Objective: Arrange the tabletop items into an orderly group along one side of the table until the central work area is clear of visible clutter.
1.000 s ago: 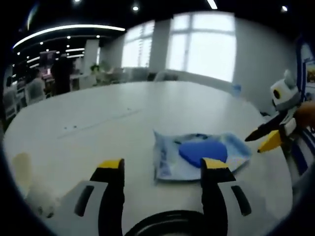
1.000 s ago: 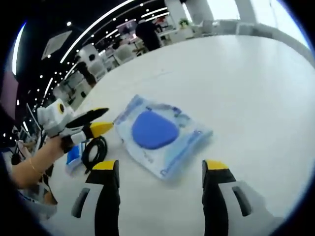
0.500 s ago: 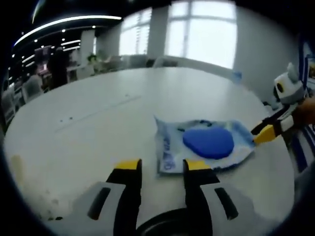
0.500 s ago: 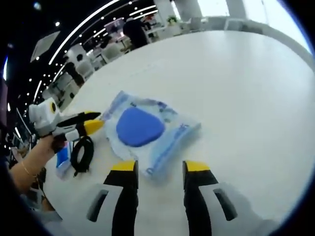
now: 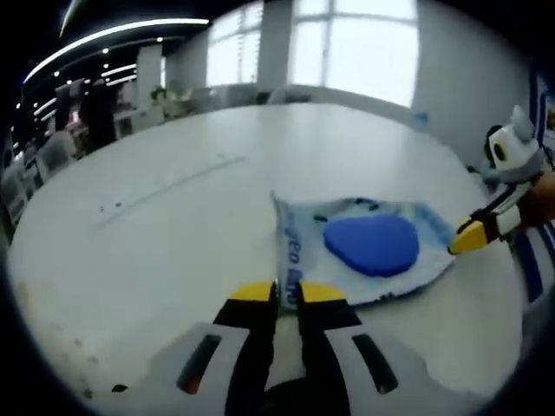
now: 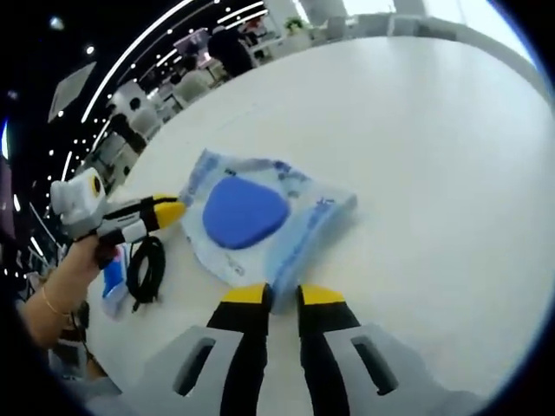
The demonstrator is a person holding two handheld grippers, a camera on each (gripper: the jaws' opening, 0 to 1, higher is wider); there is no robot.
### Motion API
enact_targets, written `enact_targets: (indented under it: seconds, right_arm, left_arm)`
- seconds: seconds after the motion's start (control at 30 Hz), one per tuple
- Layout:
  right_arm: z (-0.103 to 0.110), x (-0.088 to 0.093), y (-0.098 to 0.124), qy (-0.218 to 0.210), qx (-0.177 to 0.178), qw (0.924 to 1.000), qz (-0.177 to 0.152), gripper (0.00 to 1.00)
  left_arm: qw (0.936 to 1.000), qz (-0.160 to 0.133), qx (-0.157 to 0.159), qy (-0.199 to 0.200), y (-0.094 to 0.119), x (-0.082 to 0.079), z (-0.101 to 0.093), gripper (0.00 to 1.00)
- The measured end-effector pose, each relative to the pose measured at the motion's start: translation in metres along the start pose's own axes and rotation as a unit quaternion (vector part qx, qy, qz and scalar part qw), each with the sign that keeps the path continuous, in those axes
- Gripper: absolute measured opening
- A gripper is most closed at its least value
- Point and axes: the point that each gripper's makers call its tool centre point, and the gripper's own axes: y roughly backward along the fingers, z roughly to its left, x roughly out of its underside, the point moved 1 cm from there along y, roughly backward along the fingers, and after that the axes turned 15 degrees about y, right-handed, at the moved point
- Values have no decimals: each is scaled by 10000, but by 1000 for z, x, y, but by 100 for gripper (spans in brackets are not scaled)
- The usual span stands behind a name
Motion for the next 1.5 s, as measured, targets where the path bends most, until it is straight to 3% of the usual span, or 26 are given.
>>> enact_targets:
  seconds: [0.17,0.27,0.83,0.93,1.13,1.47,1.5]
  right_arm:
    - [1,1,-1,-97,15,9999,40,9]
    - [2,-1,-1,-73,8,10000,67,6]
    - [5,-14,6,777,125,9969,76,1]
    - [1,-21,9,1060,275,9940,32,1]
    - [1,-42,13,1297,334,9909,-123,1]
    - [16,-79,12,1789,253,9830,-315,1]
    - [17,-81,11,1801,248,9828,-329,1]
  left_arm:
    - [9999,2,-76,131,0,-2,2,1]
    - [10000,-17,-52,-3,3,-6,-1,0]
    - [9992,-103,-79,-384,29,-14,-10,0]
    - [9992,-389,-45,8,38,-23,-15,0]
    - [9979,-539,-244,-274,56,-27,-15,0]
    - [9935,-833,-738,-245,80,-35,-2,0]
    - [9917,-867,-843,-436,84,-36,0,0]
